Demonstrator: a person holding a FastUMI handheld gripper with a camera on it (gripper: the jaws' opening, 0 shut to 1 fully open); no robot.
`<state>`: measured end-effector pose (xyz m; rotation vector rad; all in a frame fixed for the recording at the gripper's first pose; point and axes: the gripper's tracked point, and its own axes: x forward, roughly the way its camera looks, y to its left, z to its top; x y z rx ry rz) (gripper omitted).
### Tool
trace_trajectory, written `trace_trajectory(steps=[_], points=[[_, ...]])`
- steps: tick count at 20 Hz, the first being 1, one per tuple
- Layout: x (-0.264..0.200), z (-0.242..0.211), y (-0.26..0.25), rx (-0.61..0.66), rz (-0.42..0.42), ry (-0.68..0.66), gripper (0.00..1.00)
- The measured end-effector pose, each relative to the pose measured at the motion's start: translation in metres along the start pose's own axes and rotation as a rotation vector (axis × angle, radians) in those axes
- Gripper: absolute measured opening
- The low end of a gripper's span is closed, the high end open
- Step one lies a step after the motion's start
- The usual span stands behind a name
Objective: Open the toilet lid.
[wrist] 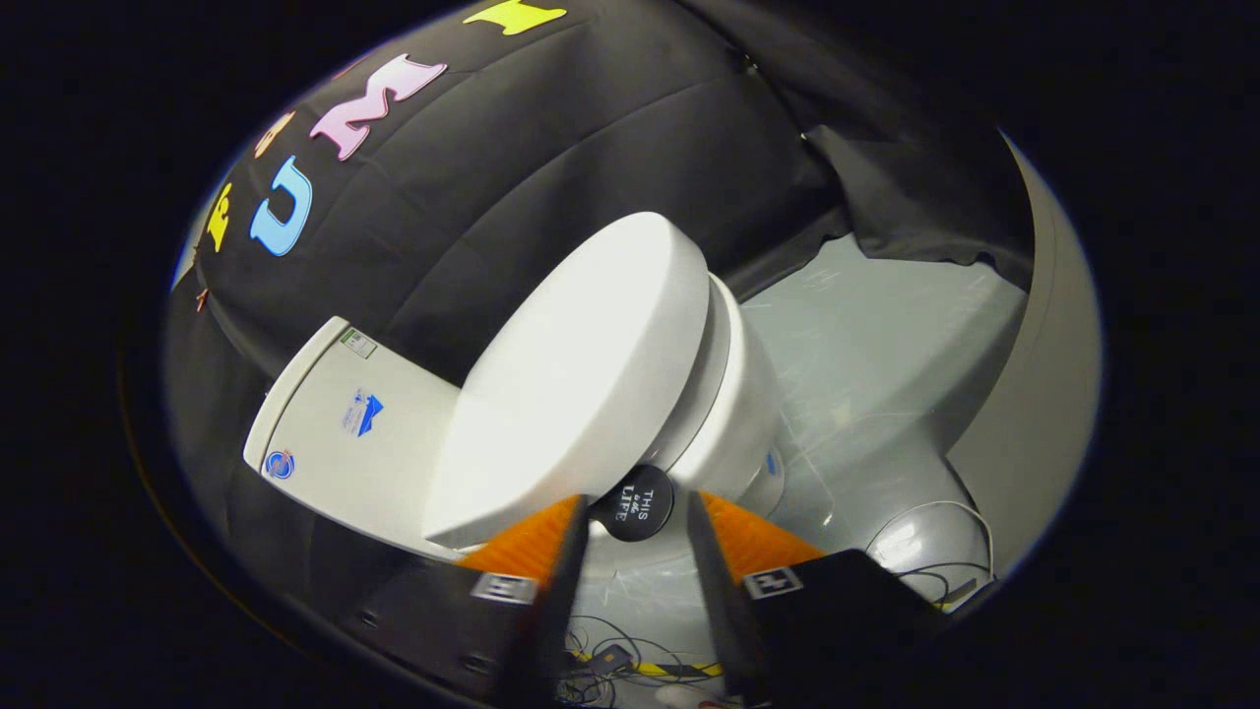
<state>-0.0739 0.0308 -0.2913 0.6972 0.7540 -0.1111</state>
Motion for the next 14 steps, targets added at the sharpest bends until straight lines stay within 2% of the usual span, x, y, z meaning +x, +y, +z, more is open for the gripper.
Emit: trace_trajectory(steps=[2,9,11,14], points=[[0.0017,-0.0002,0.0079,0.053,0.037,0.009,0.45],[0.0063,-0.0082,0.0130,0.213,0.125,0.059,0.45],[0.0083,-0.0065,0.0109,0.220,0.121,0.059,0.27],[0.0084,-0.0046,0.0104,0.253,0.136,0.049,0.27]])
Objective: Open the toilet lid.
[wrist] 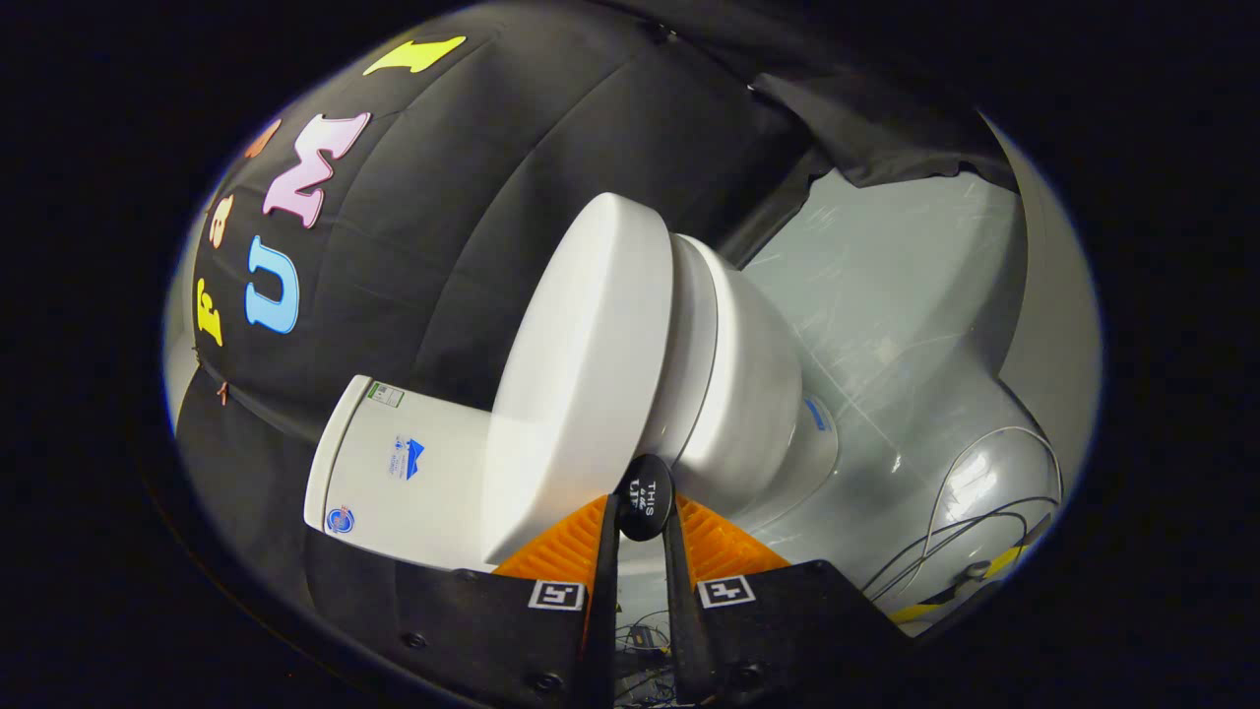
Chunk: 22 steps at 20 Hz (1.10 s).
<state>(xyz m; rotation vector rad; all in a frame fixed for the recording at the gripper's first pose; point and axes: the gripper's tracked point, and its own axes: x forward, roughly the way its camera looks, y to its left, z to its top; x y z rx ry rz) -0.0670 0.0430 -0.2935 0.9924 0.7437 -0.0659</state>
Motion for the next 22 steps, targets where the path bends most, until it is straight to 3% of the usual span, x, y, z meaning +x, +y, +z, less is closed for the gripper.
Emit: trace_trajectory(steps=[8,12,14,18,22], points=[[0.001,0.000,-0.003,0.136,0.026,0.007,0.26],[-0.005,0.000,-0.002,0.124,0.029,-0.004,0.26],[0.000,0.004,0.001,0.129,0.025,-0.012,0.11],[-0.006,0.006,0.006,0.158,0.059,-0.011,0.09],[-0.008,0.007,0.012,0.083,0.044,-0.022,0.08]])
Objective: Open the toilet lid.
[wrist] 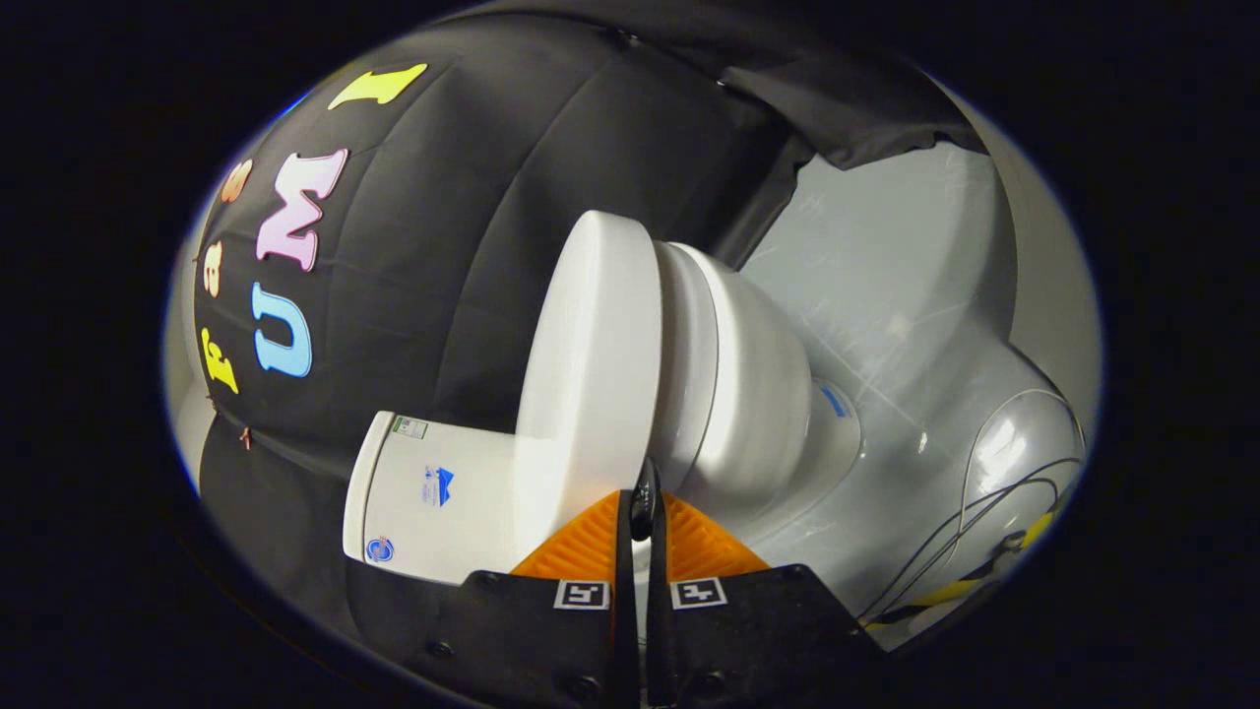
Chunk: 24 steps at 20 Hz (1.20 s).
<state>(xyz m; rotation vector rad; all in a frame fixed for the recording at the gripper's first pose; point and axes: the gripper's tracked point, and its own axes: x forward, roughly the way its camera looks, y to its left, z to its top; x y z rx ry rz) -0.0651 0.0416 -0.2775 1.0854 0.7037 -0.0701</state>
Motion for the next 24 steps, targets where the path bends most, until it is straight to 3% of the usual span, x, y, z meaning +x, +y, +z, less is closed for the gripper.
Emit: trace_trajectory(steps=[8,18,24], points=[[-0.016,0.008,0.038,-0.123,0.000,-0.029,0.08],[-0.043,0.004,0.127,-0.389,-0.059,-0.098,0.07],[-0.049,-0.004,0.168,-0.430,-0.071,-0.107,0.07]])
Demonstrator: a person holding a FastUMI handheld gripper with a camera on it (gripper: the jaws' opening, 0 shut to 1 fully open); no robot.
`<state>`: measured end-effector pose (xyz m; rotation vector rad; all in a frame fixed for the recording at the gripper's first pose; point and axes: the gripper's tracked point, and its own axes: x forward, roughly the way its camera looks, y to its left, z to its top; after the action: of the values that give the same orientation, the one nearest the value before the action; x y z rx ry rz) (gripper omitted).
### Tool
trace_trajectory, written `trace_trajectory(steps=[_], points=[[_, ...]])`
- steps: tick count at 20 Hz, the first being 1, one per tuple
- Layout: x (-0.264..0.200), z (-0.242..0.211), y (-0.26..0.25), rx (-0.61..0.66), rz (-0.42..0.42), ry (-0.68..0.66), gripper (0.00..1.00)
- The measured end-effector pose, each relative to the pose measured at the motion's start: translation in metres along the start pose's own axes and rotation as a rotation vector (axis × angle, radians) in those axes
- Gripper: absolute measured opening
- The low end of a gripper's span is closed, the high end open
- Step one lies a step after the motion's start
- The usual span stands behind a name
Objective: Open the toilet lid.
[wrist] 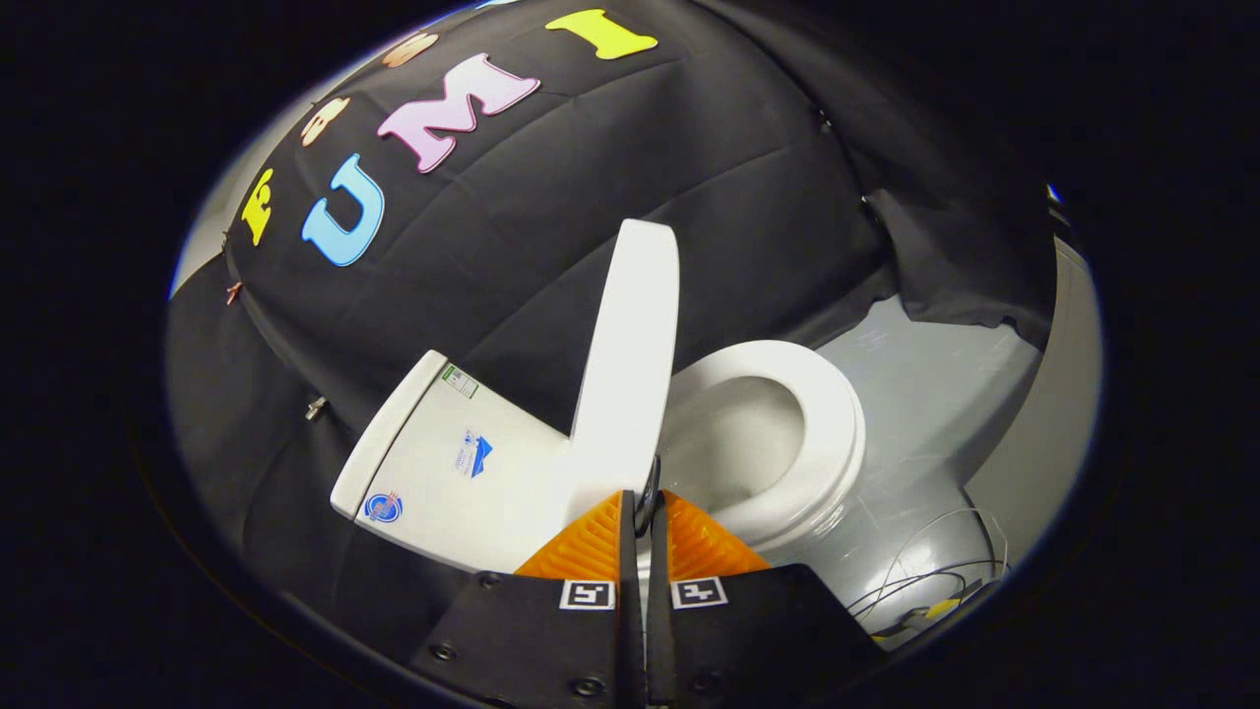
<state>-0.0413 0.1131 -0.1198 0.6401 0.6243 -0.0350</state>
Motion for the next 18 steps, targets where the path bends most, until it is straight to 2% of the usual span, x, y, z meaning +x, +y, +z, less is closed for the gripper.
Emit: trace_trajectory(steps=[12,18], points=[[-0.007,-0.001,0.074,-0.141,-0.035,-0.014,0.06],[-0.006,-0.006,0.107,-0.224,-0.085,-0.011,0.06]])
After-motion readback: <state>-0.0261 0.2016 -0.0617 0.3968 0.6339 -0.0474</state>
